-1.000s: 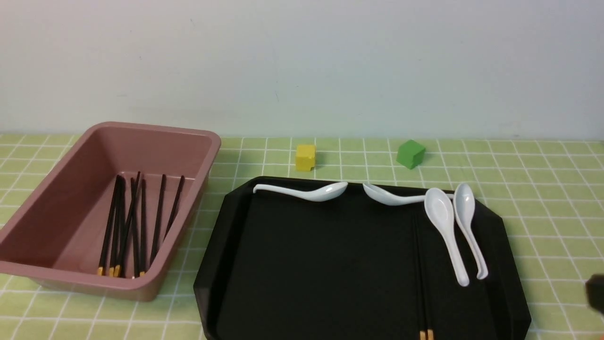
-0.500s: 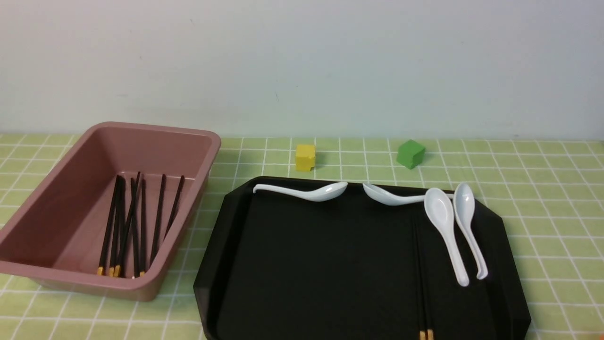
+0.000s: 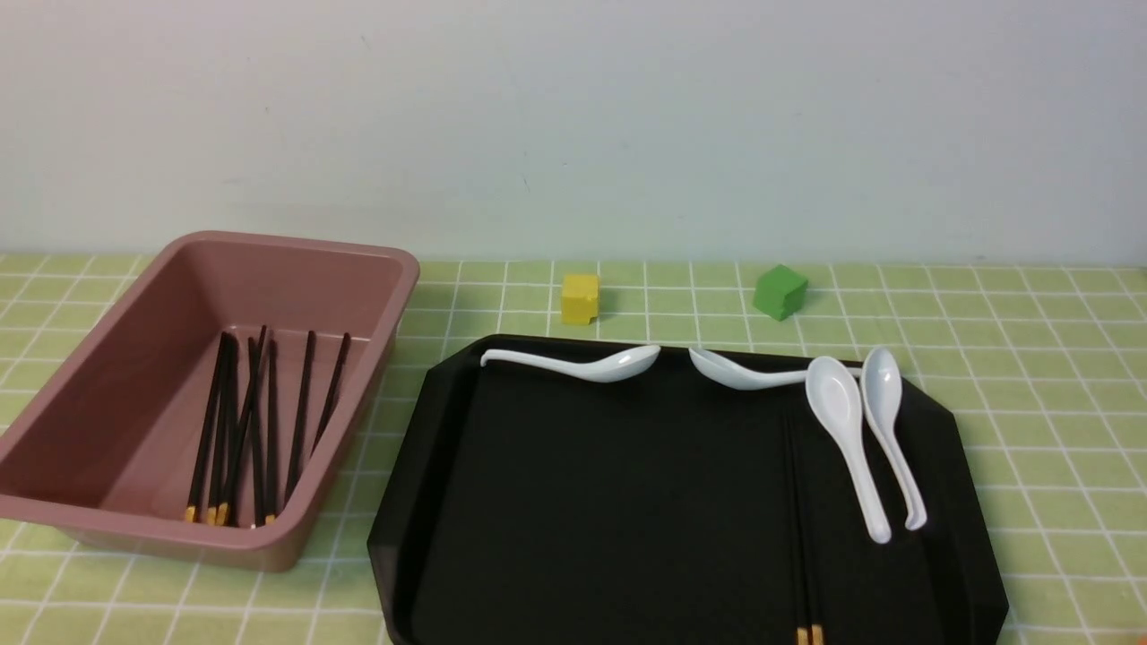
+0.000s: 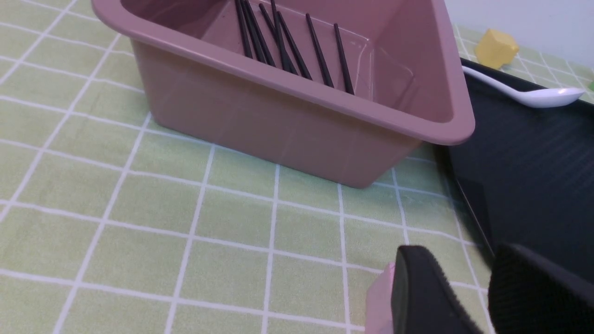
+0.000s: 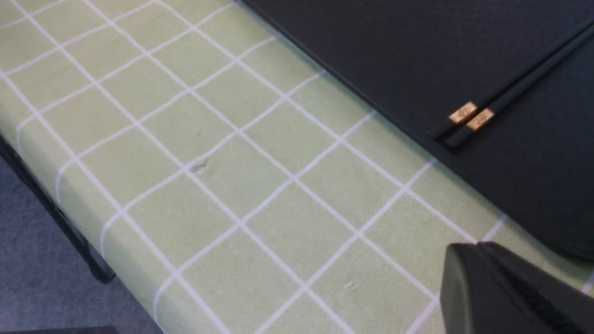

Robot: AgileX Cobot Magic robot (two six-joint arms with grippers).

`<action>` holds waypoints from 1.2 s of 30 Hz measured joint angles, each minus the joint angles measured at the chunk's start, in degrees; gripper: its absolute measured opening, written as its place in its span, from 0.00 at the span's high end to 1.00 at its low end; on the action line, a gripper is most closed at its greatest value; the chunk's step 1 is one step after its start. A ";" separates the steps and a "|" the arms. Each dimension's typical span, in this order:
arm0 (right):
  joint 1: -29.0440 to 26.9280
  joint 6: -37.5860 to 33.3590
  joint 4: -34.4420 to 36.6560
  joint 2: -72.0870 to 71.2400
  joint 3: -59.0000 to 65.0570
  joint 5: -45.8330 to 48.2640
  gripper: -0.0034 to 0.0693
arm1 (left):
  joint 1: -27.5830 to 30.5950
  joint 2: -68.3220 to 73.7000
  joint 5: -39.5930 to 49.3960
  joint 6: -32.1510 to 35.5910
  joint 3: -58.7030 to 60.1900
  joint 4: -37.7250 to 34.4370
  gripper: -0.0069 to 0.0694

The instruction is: On green tablecloth take chopsticks from black tray and put them in box.

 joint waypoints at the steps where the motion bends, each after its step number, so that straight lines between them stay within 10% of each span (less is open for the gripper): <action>1: 0.00 0.00 0.00 0.00 0.04 0.00 0.91 | 0.00 0.00 0.00 0.00 0.00 0.00 0.60; 15: -1.64 -1.56 17.02 -6.71 0.12 1.21 0.88 | 0.00 0.00 0.00 0.00 0.00 0.00 0.60; 36: -36.48 -6.81 16.68 -21.80 -0.26 8.05 0.84 | 0.00 0.00 0.02 0.00 0.00 0.00 0.60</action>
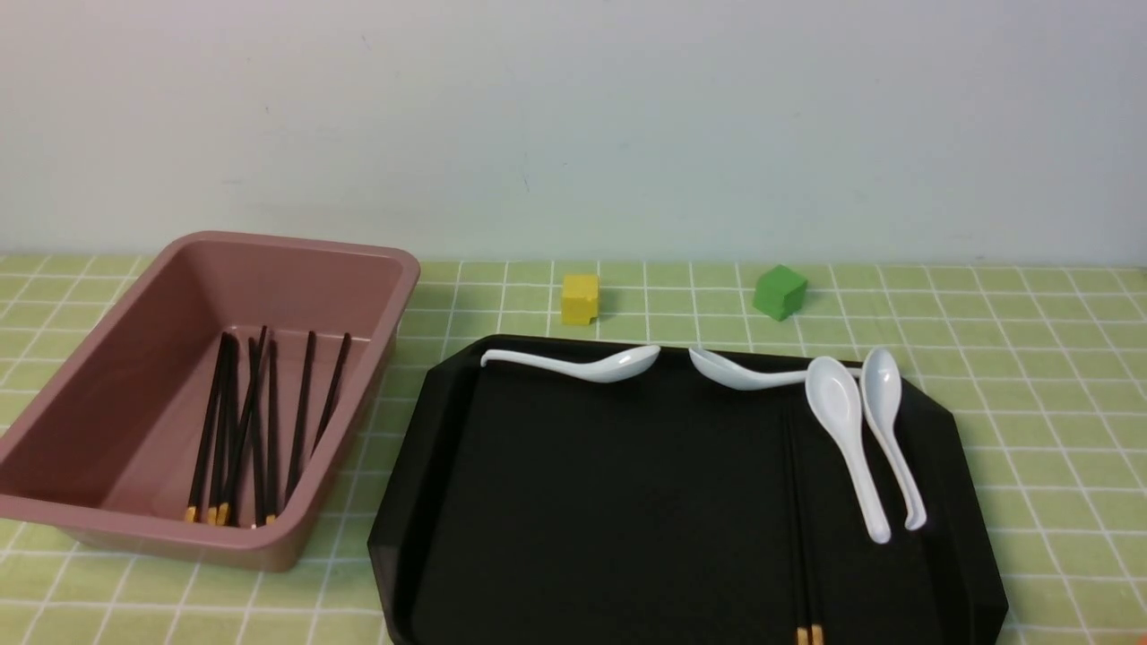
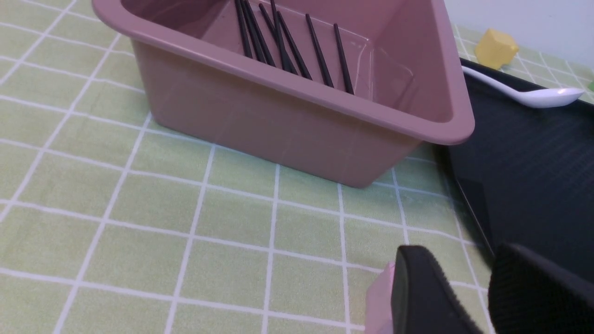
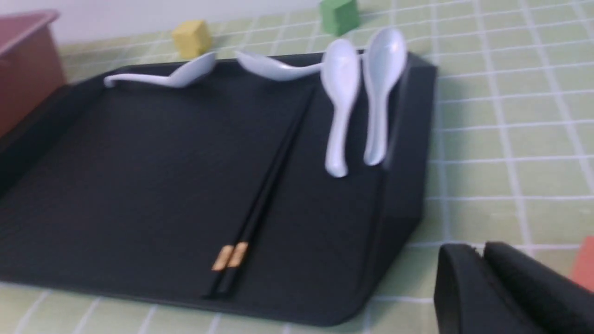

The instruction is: On green tablecloth take chopsticks from black tray and put them in box.

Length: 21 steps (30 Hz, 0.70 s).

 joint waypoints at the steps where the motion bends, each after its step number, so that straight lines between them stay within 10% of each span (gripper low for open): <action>1: -1.11 -1.42 0.07 0.00 -0.06 0.07 0.84 | 0.00 0.00 0.00 0.00 0.00 0.00 0.60; 21: -7.60 -3.80 1.18 0.00 -0.06 0.10 0.82 | 0.00 0.00 0.00 0.00 0.00 0.00 0.60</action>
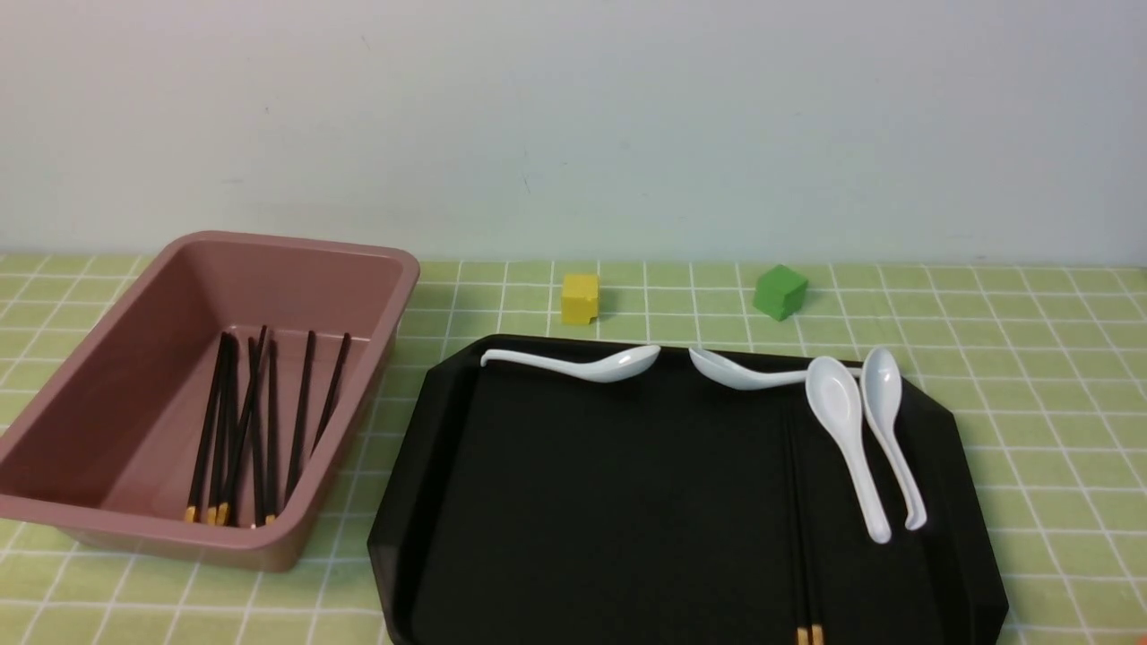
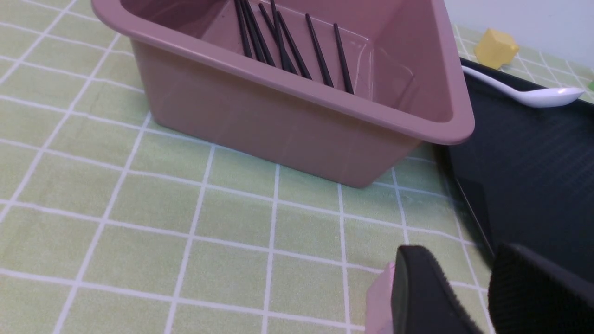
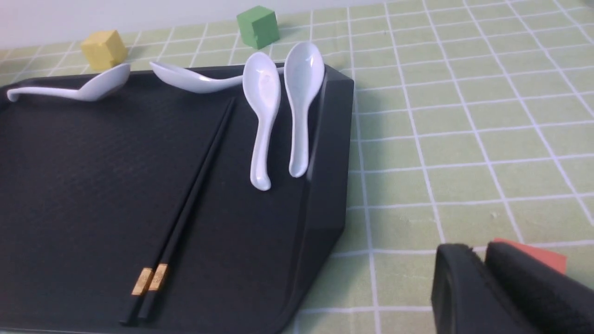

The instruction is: On green tablecloth take chopsticks from black tray and put them in box.

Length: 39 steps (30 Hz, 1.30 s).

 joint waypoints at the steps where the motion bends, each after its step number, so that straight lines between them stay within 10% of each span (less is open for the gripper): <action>1: 0.00 0.00 0.00 0.00 0.00 0.00 0.82 | 0.00 0.00 0.00 0.00 0.00 0.00 0.60; 39: -0.05 0.00 0.00 0.00 0.00 0.00 0.76 | 0.00 0.00 0.00 0.00 0.00 0.00 0.60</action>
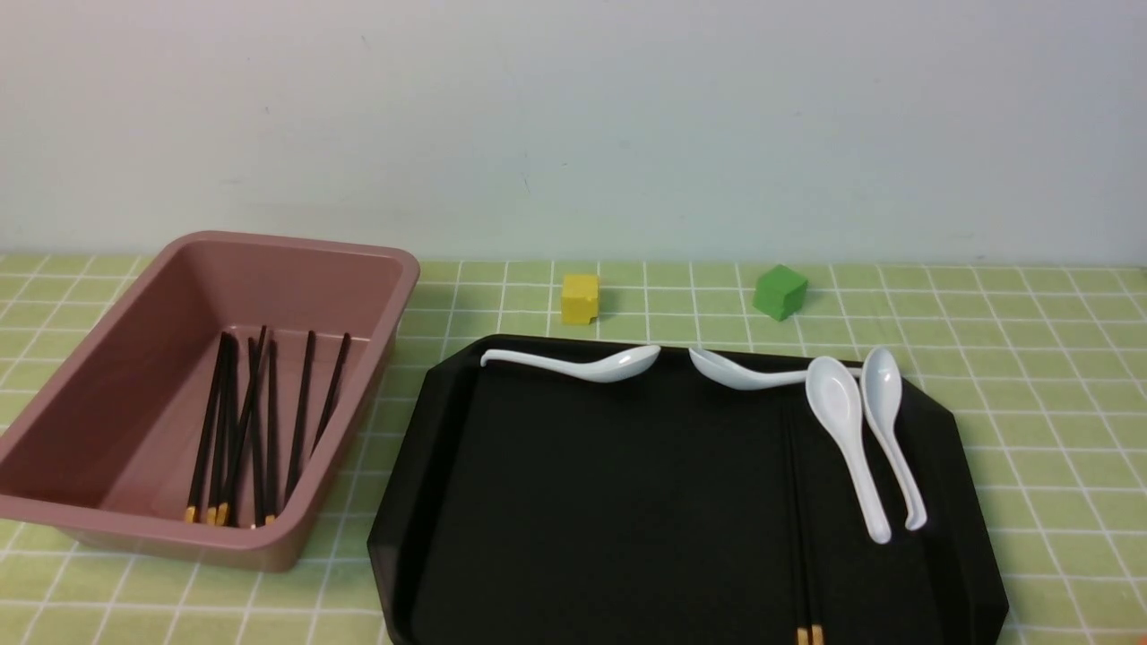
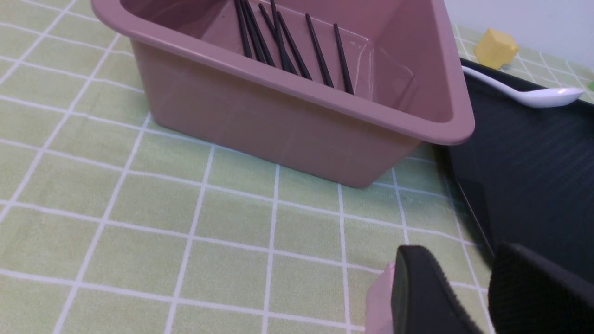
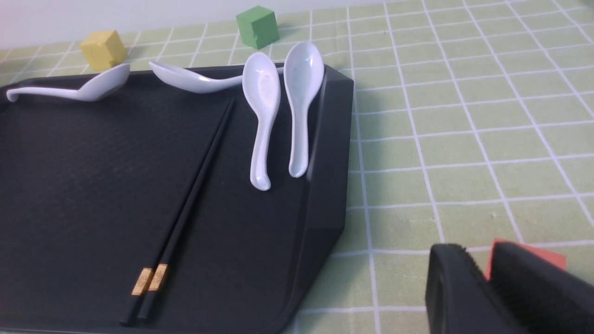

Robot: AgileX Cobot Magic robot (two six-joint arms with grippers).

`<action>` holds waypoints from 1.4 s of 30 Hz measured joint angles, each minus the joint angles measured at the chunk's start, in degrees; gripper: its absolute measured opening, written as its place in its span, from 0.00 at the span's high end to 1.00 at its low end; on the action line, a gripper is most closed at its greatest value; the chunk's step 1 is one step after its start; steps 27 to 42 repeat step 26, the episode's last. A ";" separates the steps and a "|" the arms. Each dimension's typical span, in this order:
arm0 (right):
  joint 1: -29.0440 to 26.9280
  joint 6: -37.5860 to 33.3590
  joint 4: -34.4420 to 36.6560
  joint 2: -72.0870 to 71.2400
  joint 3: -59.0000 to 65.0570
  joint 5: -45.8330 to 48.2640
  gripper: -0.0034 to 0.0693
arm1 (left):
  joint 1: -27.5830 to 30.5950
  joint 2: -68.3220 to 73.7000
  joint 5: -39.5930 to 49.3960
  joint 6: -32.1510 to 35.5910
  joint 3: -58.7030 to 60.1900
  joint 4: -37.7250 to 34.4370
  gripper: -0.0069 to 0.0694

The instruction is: On green tablecloth take chopsticks from black tray and put them in box.

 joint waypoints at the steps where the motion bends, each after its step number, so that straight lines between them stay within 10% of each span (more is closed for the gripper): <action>1: 0.00 0.00 0.00 0.00 0.00 0.00 0.76 | 0.00 0.00 0.00 0.00 0.00 0.00 0.60; 42: 0.00 0.00 0.00 0.00 0.00 0.00 0.74 | 0.00 0.00 0.00 0.00 0.00 0.00 0.60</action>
